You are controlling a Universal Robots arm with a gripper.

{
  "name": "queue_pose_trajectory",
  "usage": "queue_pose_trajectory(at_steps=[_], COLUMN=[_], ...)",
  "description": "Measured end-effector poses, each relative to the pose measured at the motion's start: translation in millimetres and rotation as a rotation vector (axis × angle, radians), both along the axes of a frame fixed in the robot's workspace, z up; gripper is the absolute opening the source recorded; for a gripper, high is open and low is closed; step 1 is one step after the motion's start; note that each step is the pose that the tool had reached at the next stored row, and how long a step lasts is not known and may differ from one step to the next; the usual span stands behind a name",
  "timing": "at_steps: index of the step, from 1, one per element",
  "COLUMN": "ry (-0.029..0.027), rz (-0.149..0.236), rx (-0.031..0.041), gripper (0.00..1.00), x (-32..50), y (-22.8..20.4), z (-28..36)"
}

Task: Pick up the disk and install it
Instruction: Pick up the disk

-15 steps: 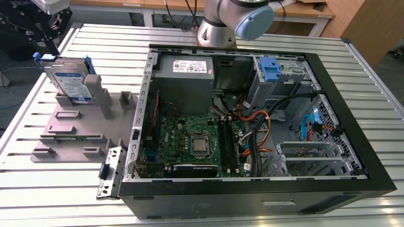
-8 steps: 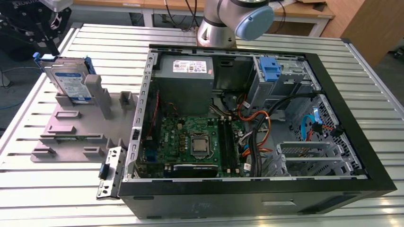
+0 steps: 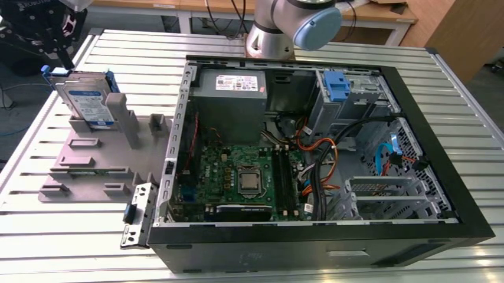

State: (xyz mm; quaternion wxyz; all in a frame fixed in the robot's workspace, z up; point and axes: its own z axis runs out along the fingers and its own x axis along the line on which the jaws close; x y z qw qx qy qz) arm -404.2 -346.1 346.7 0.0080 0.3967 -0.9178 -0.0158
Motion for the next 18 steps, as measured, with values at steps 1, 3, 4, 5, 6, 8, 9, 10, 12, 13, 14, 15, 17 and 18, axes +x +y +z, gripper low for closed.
queue_pose_trajectory(at_steps=[1,3,4,5,6,8,9,10,12,13,14,15,17,18], ry=[0.0,0.0,0.0,0.0,0.0,0.0,0.0,0.0,0.0,-0.0001,0.0,0.0,0.0,0.0], rz=[0.017,0.052,0.069,0.086,0.103,0.136,0.154,0.171,0.205,0.222,0.238,0.255,0.29,0.307], rx=[0.0,0.0,0.0,0.0,0.0,0.0,0.0,0.0,0.0,0.0001,0.0,0.0,0.0,0.0], gripper=[0.11,0.11,0.11,0.11,0.11,0.11,0.11,0.11,0.11,0.11,0.11,0.11,0.11,0.11], x=[0.0,0.0,0.0,0.0,0.0,0.0,0.0,0.0,0.0,0.0,0.0,0.0,0.0,0.0], y=[0.0,0.0,0.0,0.0,0.0,0.0,0.0,0.0,0.0,0.0,0.0,0.0,0.0,0.0], z=[0.0,0.0,0.0,0.0,0.0,0.0,0.0,0.0,0.0,-0.1,0.0,0.0,0.0,0.0])
